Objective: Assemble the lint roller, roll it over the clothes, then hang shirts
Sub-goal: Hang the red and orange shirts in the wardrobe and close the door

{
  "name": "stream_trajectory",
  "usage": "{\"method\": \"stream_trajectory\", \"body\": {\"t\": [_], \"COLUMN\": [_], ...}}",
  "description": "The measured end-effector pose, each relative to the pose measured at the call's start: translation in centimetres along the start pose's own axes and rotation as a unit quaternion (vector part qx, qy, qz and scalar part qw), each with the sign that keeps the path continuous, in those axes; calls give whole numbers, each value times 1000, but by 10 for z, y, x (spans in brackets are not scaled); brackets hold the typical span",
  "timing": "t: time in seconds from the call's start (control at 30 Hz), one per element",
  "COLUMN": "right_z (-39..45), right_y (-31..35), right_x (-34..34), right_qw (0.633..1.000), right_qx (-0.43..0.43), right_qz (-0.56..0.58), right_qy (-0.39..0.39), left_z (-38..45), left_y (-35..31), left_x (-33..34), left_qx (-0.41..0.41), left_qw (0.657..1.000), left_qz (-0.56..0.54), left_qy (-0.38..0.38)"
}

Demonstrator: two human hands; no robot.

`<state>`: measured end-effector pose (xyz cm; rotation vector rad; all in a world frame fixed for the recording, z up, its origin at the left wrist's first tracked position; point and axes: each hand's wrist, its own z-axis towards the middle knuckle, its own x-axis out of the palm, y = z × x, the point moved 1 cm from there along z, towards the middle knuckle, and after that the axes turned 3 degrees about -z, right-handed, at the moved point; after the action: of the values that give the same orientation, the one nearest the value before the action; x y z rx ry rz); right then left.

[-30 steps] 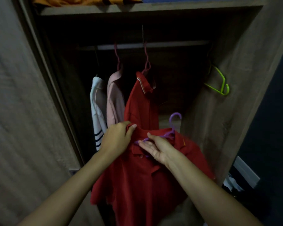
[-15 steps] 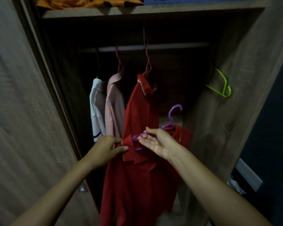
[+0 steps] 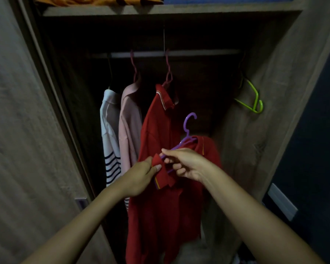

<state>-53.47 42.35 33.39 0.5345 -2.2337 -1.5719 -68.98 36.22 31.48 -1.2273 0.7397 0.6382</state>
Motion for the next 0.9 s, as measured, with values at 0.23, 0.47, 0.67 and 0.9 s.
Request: {"method": "stream_trajectory", "body": {"t": [0.23, 0.47, 0.67, 0.9], "right_z": [-8, -17, -8, 0], "right_y": [-15, -23, -7, 33], "right_x": [-19, -4, -13, -47], "right_qw": [985, 991, 977, 927], "right_qx": [-55, -23, -63, -135], "right_qz": [-3, 43, 34, -165], "right_qy": [-164, -124, -202, -307], "left_z": [13, 25, 29, 45], "left_y": [0, -14, -32, -54], "left_x": [12, 41, 40, 15], "left_qx": [-43, -18, 66, 136], "left_qw": [995, 991, 997, 990], "left_qz": [22, 84, -32, -34], "left_qy": [-89, -99, 12, -17]}}
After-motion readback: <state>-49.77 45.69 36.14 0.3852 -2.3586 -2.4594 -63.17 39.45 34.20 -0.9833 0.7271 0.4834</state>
